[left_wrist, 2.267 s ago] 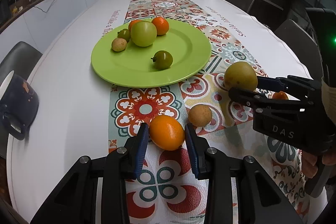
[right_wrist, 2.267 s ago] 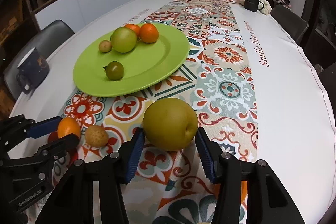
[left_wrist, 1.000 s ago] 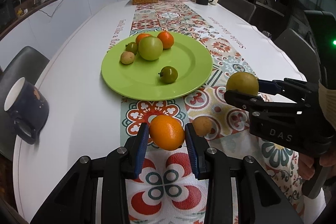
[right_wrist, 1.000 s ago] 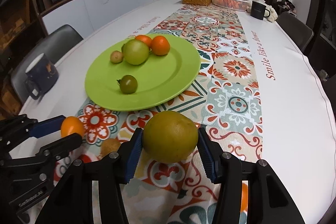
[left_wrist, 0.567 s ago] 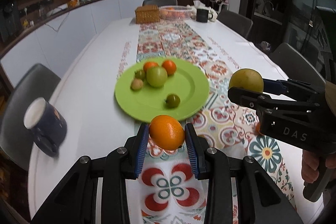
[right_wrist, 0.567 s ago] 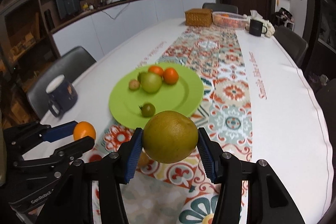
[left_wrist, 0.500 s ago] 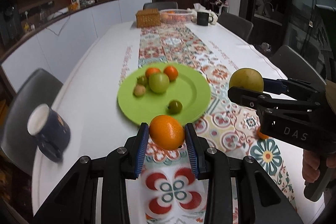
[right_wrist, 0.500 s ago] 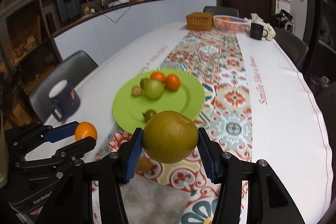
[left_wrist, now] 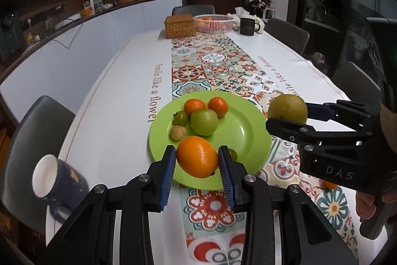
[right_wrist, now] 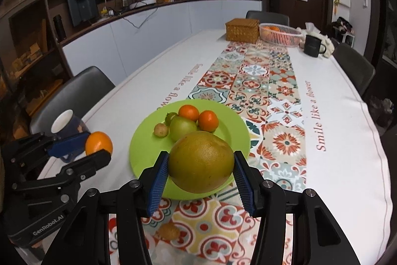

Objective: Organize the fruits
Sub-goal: 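Carry the orange and brown pear over the green plate with both tools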

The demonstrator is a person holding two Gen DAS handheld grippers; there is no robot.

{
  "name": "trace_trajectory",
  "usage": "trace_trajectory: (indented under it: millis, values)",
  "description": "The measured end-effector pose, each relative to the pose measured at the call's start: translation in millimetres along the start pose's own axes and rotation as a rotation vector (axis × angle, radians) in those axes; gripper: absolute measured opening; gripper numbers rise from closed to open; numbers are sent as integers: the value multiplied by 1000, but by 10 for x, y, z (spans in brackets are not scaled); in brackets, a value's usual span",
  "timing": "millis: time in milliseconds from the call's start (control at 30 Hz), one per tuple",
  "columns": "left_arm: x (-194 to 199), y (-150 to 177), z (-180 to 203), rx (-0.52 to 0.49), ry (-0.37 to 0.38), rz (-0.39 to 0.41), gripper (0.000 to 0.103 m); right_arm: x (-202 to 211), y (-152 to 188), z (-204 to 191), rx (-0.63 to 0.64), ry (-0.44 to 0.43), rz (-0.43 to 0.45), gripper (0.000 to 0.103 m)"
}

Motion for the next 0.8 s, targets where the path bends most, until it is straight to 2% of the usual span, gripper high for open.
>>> trace_trajectory:
  millis: [300,567,600,667,800]
  values:
    - [-507,131,-32,10,34,-77,35,-469,98,73,5,9,-87,52]
    - [-704,201,-2,-4,44,-119,35,-684,176,126,3,17,-125,52]
    - [-719,198,-5,-7,41,-124,37,-699,176,126,3,18,-129,52]
    - [-700,185,-32,1,26,-118,52,-711,173,129,2,22,-134,53]
    - [-574,187,-89,11,-8,-98,54,-569,119,153,5,45,-73,65]
Point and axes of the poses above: each gripper's, at about its wrist camera, not at the fingertips, and x roughly against the way its jaws point, z to its right, y to its underside, the point moved 6 cm from there along -x, roughly the way its jaws point, and after that the axes turned 9 degrees about -x, right-handed, at the moved point
